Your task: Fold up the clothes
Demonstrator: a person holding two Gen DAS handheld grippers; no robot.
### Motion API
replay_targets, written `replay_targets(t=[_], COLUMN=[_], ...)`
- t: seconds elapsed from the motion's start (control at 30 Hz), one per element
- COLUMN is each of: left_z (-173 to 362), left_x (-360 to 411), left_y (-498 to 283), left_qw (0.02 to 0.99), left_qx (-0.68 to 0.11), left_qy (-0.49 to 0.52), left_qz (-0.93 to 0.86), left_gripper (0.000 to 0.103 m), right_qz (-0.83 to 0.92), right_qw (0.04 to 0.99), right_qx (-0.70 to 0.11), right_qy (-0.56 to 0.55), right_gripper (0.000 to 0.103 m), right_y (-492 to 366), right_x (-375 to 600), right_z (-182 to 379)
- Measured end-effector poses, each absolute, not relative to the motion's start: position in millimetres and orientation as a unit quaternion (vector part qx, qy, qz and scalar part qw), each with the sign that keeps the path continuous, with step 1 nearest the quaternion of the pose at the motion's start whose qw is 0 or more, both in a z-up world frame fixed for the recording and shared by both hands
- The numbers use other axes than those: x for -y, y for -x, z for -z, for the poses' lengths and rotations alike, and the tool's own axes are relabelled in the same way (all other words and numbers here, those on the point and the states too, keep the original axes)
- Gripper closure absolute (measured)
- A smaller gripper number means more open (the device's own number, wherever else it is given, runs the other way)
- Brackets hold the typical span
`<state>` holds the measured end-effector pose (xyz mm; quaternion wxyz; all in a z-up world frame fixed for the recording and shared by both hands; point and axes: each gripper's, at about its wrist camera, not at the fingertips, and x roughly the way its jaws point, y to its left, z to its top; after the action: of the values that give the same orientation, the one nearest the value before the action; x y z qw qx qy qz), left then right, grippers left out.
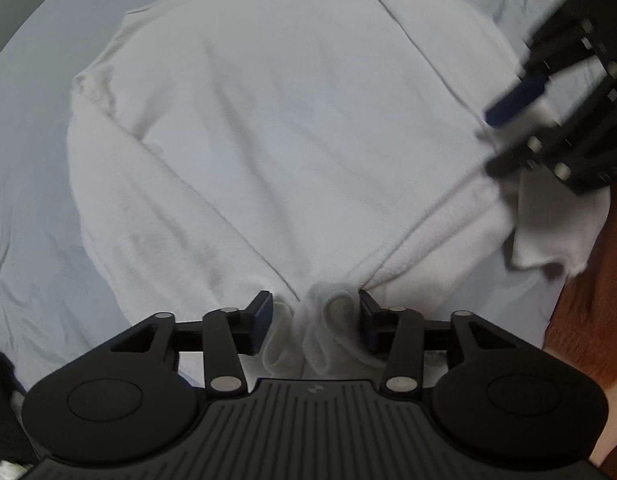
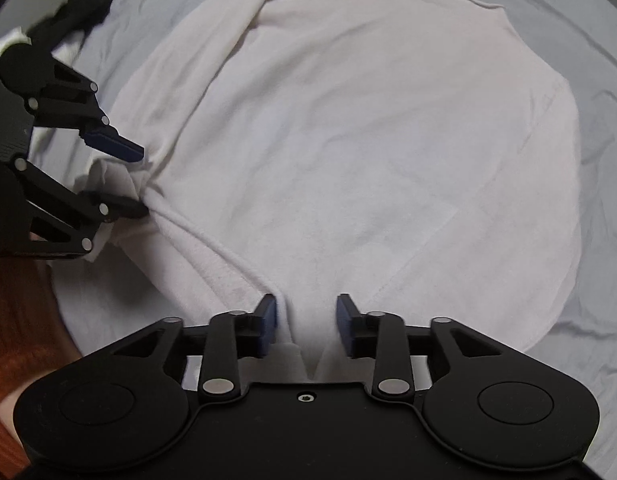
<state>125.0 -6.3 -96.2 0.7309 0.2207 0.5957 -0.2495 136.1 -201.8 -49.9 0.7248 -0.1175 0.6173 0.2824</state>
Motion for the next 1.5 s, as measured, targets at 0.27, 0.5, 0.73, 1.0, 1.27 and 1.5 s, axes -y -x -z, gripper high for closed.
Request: replay_targets(t=[0.27,0.5,0.73,1.0,1.27,1.5], left_z=[73.0,84.1,111.6,129.4,131.6,119.6], left_x=[1.9,25.6,38.9,27.2,39.6,46.1], left_y=[-112.5,-78.0,-47.4,-50.5,-32.4,-18.6], left_qw=[0.73,0.709,0.692,0.708,0.758,0.786], left_qx=[-0.589,-0.59,-0.587,-0.594,-0.548,-0.495], left_qy=[-0.218,-0.284,-0.353,-0.334,-0.341,-0.367], left_qz=[0.271,0.263,0.23,0.187,0.091,0.053], left_gripper=[0.05,0.042,0.04,0.055,0.077,0.084], right_qz=[-0.329,-0.334,-0.313,-0.301,-0.294,-0.275], right_qw=[0.713,0.669,0.662,0.681,0.694,0.715], right_qx=[-0.604,-0.628,-0.624,-0.614,-0.595,-0.575], right_qy=[0.136,0.214,0.272,0.261,0.279,0.287], right_gripper=[0.055,0.038,0.038,0.064,0.079,0.084], right_y=[-109.6,-86.3,-61.0,-57.2,-46.8,-40.6], right_x=[222.5,190.0,175.8,179.6,179.5,179.1], right_z=[12.1,39.6,72.6,88.5,89.7,77.7])
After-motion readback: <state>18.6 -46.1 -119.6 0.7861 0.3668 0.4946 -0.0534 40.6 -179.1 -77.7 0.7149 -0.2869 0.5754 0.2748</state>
